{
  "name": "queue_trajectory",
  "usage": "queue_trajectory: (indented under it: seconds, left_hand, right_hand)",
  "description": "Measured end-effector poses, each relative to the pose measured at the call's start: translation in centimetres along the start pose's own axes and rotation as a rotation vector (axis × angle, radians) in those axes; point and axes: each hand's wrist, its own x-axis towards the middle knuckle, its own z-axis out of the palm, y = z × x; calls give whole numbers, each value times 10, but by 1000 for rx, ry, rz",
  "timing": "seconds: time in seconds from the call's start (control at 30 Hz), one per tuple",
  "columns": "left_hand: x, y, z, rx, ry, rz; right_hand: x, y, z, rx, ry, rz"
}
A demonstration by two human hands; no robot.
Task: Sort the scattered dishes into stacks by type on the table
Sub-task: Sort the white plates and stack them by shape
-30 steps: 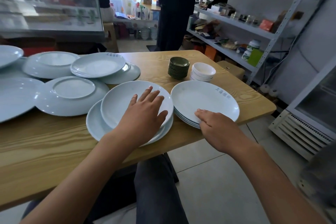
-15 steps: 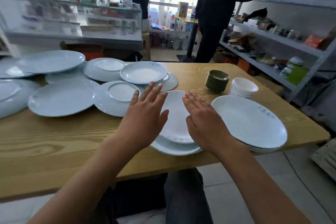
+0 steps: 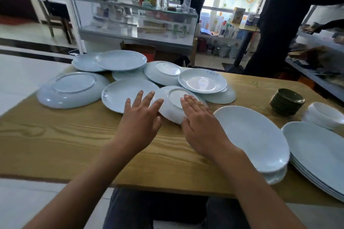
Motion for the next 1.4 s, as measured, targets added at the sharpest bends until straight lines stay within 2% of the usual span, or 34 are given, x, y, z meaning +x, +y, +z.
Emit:
queue_trajectory:
  seconds: [0.17,0.3,0.47,0.57,0.77,1.13,1.4]
  left_hand:
    - [2,-47,18,73,-34,-203]
    - [2,-66,31,6,-41,-299]
    - [11,-72,33,-69,-45,-284]
    - [10,-71,32,-129,5,-238]
    - [-4,-70,25,-125,5,-230]
    - [-41,-74,7,-82,55,-230]
    - [-59,-79,-5,-138,94,-235]
  right_hand:
    - [26,-27,21,38,50,-64]
    - [42,-42,38,68,76,-77]
    - [47,-52,56,130,115,-35]
    - [44,-55,70,145,128,-17]
    - [36,-57,92,138,129,8]
    - [38,-54,92,147,59,-17]
    - [37,-56,89,167,45,-39]
